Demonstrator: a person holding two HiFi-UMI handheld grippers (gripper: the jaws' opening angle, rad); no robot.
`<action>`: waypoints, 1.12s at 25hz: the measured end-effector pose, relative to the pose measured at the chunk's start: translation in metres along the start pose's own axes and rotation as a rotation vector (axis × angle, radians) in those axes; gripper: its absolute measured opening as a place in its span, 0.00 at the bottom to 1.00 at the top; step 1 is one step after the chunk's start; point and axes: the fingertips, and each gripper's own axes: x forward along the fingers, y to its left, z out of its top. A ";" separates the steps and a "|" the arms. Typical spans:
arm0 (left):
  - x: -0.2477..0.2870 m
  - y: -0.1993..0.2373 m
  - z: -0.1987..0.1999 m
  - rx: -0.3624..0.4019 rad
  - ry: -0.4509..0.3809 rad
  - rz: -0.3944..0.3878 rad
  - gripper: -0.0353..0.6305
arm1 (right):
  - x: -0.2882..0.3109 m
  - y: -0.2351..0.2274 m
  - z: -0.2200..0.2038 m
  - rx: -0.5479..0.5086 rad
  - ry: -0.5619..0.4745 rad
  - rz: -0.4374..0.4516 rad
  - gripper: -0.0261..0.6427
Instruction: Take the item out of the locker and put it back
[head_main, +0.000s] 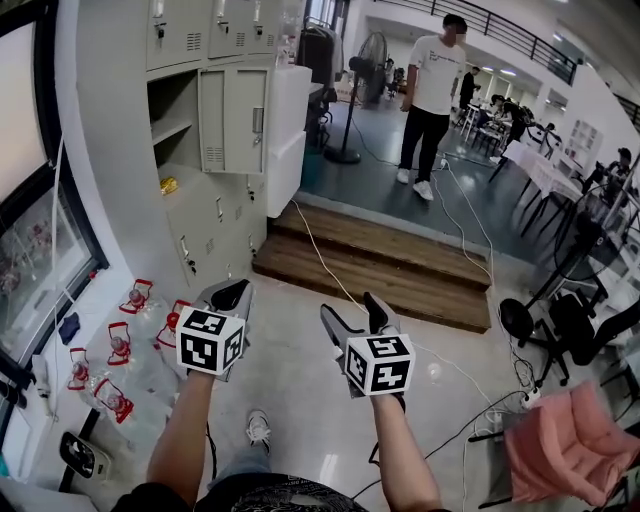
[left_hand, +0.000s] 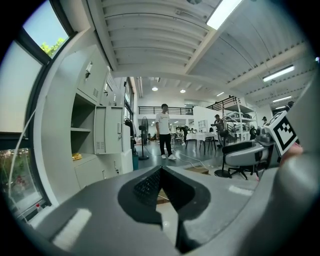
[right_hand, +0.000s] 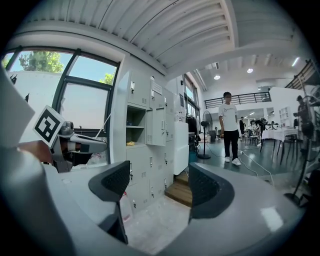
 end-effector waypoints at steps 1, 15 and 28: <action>0.006 0.005 -0.001 -0.003 0.002 0.001 0.05 | 0.008 -0.001 0.000 -0.001 0.003 0.001 0.61; 0.114 0.116 0.015 -0.026 0.009 0.024 0.05 | 0.162 -0.026 0.031 -0.006 0.025 0.023 0.60; 0.175 0.233 0.036 -0.056 0.000 0.069 0.05 | 0.295 -0.008 0.076 -0.045 0.033 0.072 0.59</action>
